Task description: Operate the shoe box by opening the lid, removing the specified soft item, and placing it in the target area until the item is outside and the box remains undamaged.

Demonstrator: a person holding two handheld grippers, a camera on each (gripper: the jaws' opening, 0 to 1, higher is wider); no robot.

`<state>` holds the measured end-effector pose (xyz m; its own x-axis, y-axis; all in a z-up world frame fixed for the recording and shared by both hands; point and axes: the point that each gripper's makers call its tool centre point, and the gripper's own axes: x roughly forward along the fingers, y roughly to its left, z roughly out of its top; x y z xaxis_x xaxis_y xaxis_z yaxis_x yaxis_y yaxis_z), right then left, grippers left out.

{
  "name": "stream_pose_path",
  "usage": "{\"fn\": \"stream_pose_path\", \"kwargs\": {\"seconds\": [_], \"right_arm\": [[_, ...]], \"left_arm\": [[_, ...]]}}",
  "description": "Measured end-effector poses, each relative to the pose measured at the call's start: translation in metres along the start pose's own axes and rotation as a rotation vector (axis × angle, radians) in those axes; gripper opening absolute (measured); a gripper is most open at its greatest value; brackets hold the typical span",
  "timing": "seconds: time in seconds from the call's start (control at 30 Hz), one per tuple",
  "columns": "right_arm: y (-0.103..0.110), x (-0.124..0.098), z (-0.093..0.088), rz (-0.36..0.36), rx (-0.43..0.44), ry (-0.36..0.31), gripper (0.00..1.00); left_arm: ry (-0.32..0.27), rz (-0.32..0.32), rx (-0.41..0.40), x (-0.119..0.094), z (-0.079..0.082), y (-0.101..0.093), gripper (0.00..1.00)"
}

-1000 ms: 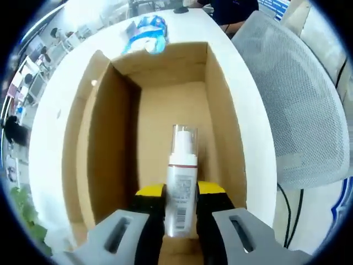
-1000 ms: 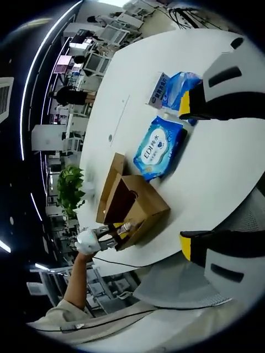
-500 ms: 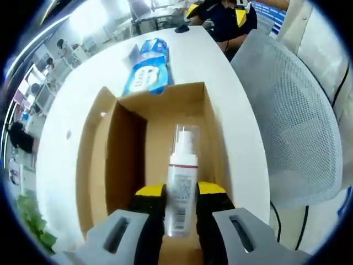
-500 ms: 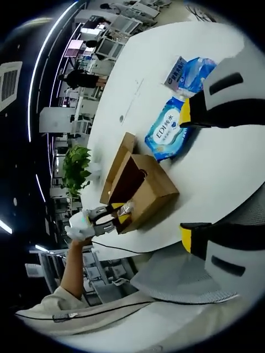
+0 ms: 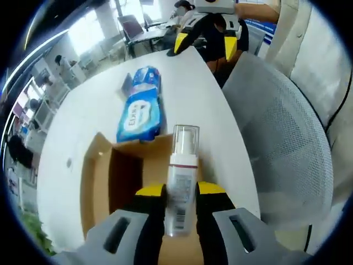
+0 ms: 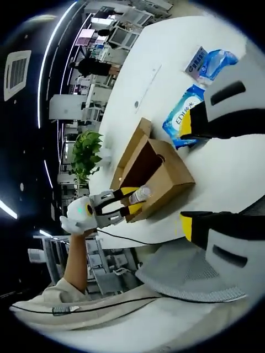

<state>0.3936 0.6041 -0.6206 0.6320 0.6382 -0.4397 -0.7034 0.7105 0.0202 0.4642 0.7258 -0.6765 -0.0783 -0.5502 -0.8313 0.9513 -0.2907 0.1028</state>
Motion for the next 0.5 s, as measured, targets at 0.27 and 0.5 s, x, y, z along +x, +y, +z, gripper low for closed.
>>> {"fn": "stream_pose_path", "kwargs": {"seconds": [0.27,0.5], "right_arm": [[0.011,0.008,0.008,0.044,-0.032,-0.013,0.41],[0.021,0.013,0.011,0.082,-0.049,-0.019,0.35]], "left_arm": [[-0.056,-0.038,0.043,0.006,0.033,-0.01,0.18],[-0.096,-0.07,0.069,0.014,0.054,-0.018,0.18]]}}
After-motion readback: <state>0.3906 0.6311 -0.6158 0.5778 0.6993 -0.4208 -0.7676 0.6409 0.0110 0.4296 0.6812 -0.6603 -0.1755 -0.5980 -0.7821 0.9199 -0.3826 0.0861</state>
